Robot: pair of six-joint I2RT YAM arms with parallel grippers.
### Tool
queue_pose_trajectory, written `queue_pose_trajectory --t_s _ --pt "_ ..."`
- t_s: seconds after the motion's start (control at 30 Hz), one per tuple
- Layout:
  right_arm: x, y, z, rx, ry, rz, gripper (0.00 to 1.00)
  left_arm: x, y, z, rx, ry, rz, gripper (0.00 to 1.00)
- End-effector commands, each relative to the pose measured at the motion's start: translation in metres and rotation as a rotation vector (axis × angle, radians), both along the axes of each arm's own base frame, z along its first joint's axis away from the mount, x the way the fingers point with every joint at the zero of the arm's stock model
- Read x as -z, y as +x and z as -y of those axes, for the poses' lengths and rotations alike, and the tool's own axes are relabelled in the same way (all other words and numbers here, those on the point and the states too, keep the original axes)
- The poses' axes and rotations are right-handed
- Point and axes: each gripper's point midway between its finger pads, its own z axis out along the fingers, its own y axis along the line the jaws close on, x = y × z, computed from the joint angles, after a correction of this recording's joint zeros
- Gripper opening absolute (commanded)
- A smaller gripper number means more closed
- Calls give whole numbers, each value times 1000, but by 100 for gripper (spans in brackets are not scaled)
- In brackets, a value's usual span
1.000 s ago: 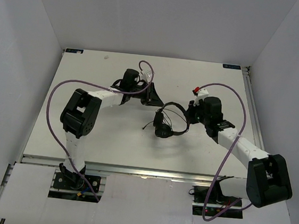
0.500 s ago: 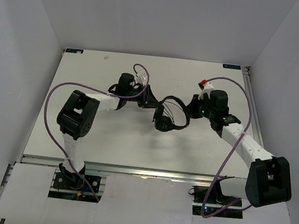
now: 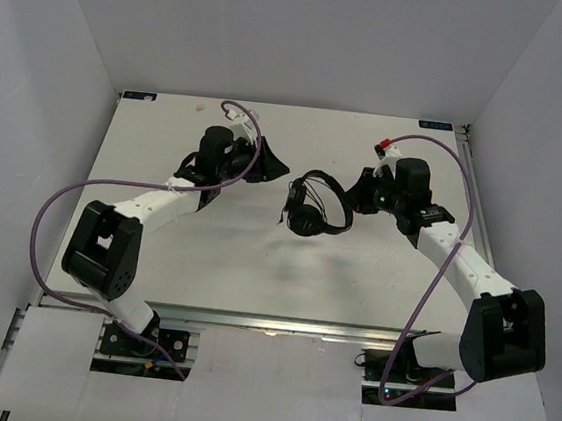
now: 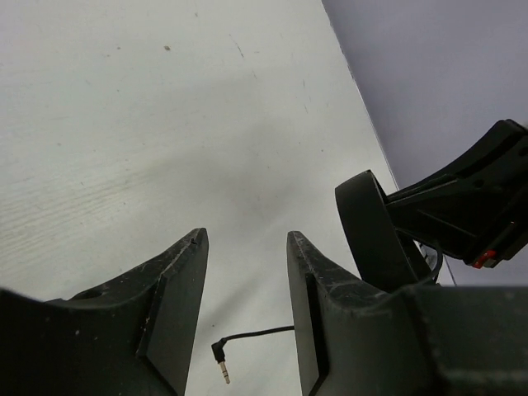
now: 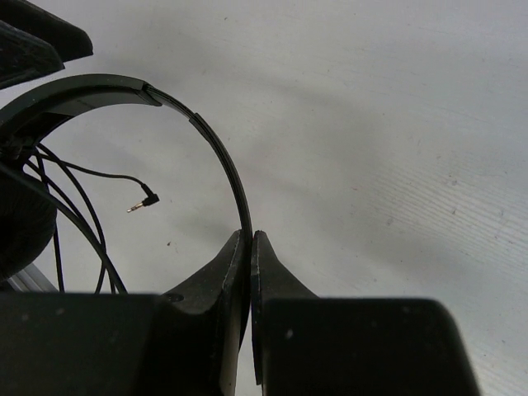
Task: Wrap the headphones
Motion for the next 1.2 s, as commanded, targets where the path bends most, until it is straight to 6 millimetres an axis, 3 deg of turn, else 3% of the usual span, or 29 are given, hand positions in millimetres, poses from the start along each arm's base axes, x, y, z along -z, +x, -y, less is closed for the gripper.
queue_pose_trajectory --t_s 0.0,0.2,0.37,0.5,0.63,0.87,1.17 --pt "-20 20 0 50 31 54 8 49 -9 -17 -77 84 -106 53" --pt "-7 42 3 114 15 62 8 91 -16 -15 -128 96 -235 51" --pt "8 58 1 151 11 27 8 114 -7 9 -92 107 -281 51" --pt "20 77 5 207 -15 23 8 141 -10 31 -50 130 -334 51" --pt "40 94 5 245 -33 -15 8 162 -15 40 -26 149 -375 51" --pt "84 125 10 323 -99 -74 8 179 -21 38 -33 164 -418 52" --pt "100 156 21 443 -148 -76 8 183 -48 24 -41 150 -455 52"
